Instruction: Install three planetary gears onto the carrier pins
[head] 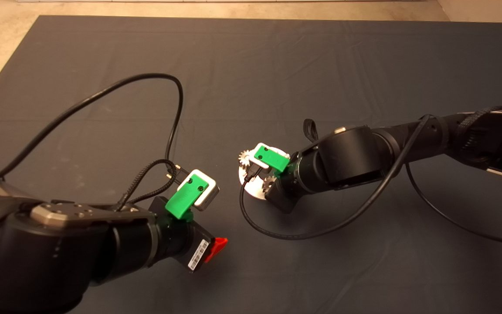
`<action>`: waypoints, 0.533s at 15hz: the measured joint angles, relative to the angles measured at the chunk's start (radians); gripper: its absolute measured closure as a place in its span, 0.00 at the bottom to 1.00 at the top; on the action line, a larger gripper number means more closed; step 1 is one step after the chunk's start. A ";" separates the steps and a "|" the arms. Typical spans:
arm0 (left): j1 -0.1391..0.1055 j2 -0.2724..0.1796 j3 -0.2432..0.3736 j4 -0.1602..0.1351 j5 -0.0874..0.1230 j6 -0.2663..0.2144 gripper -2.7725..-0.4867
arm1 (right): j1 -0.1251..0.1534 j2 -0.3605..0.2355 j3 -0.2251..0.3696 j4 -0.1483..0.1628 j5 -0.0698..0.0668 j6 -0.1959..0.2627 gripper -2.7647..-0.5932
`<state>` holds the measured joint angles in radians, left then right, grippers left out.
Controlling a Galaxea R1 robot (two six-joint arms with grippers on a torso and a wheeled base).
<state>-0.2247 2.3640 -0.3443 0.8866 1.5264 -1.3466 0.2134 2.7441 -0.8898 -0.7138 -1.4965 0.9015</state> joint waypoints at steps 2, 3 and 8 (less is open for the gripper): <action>0.000 -0.001 0.000 0.000 -0.001 0.000 0.24 | 0.000 -0.007 0.002 -0.013 -0.005 0.000 0.84; 0.000 -0.001 0.000 0.000 -0.001 0.000 0.24 | 0.000 -0.007 0.003 -0.013 -0.008 0.000 0.84; 0.000 -0.001 0.000 0.000 0.000 0.000 0.24 | 0.000 -0.007 0.017 -0.014 -0.008 0.001 0.84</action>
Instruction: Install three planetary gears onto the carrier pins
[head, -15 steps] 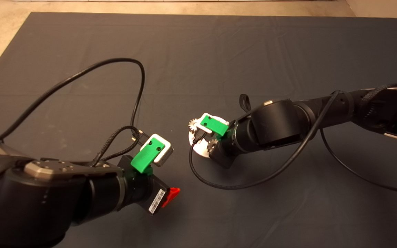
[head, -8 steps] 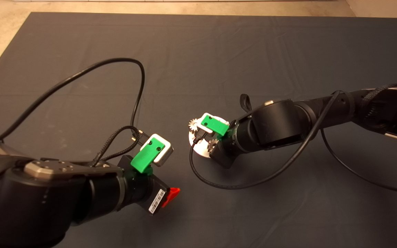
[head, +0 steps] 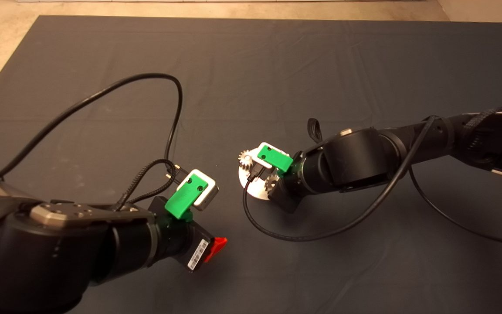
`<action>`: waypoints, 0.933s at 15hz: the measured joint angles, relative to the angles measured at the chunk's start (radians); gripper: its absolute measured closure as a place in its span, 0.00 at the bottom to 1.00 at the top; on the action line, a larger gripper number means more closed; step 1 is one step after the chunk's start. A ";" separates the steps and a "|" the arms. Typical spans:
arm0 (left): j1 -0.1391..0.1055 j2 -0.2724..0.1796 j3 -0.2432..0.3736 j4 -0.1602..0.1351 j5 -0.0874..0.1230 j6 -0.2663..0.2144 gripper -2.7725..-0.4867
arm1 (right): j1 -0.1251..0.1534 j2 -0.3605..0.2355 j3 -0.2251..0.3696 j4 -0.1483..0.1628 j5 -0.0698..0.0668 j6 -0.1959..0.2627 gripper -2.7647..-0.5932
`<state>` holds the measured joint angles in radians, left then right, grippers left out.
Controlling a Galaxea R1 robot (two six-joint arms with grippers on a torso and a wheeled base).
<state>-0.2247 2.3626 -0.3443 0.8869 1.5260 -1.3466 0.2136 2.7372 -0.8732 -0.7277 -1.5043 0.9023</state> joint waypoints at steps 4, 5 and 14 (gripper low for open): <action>0.000 0.000 0.000 0.000 0.000 0.000 0.24 | 0.000 0.000 0.000 0.000 0.000 0.000 0.84; 0.000 0.000 0.000 0.000 0.000 0.000 0.24 | -0.001 0.000 0.000 0.000 0.000 0.000 0.84; 0.000 0.000 0.000 0.000 0.000 0.000 0.24 | -0.006 0.008 0.000 0.000 -0.001 0.000 0.84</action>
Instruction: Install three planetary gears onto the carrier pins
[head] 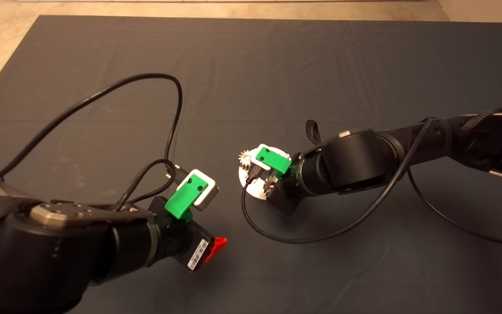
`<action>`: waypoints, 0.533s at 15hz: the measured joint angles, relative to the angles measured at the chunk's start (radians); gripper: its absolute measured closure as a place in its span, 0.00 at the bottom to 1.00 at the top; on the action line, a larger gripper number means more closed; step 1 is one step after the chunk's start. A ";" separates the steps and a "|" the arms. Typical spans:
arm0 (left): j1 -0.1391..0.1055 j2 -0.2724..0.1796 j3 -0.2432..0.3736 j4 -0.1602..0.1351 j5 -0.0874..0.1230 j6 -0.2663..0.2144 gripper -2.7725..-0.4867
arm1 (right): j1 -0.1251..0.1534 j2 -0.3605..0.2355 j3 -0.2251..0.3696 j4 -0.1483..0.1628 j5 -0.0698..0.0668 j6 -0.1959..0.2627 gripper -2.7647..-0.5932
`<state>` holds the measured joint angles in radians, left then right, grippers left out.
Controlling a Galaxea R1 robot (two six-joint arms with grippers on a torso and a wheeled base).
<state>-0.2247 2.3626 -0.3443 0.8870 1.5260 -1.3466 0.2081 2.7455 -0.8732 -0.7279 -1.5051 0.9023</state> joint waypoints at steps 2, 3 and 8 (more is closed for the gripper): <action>0.000 0.000 0.000 0.000 0.000 0.000 0.24 | 0.000 0.000 0.000 0.000 0.001 0.000 0.84; 0.000 0.000 0.000 0.000 0.000 0.000 0.24 | 0.000 0.000 0.000 0.000 0.001 0.000 0.84; 0.000 0.000 0.000 0.000 0.000 0.000 0.24 | -0.007 0.000 0.000 0.000 0.000 0.000 0.84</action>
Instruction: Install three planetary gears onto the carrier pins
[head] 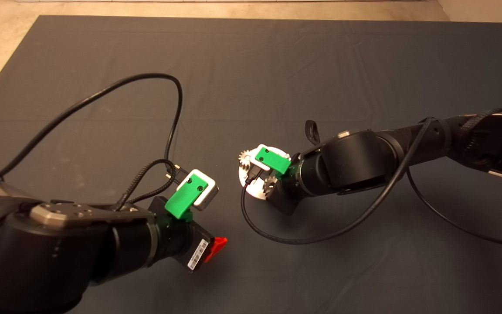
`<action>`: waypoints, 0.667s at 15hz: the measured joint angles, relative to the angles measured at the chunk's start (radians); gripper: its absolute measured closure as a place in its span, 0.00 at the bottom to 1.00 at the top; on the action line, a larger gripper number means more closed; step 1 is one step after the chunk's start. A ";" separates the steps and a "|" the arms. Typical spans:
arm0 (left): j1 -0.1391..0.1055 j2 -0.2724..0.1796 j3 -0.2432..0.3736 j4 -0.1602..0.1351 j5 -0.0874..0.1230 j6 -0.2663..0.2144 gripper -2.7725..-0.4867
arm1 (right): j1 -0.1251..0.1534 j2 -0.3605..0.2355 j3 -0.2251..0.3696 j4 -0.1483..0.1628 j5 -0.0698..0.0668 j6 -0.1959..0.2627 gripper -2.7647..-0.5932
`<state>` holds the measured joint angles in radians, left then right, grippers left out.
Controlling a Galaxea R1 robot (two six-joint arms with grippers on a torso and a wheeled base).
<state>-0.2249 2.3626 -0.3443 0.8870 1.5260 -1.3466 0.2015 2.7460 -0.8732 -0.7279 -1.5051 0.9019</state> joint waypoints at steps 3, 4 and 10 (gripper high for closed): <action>0.000 0.000 0.000 0.000 0.000 0.000 0.24 | -0.011 0.000 0.000 -0.009 -0.003 0.000 0.84; 0.000 0.000 0.000 0.000 0.000 0.000 0.24 | -0.014 0.000 0.000 -0.012 -0.004 0.000 0.84; 0.000 0.000 0.000 0.000 0.000 0.000 0.24 | -0.027 0.000 0.000 -0.016 -0.006 -0.023 0.84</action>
<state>-0.2251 2.3626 -0.3443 0.8866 1.5260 -1.3466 0.1749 2.7460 -0.8730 -0.7436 -1.5106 0.8794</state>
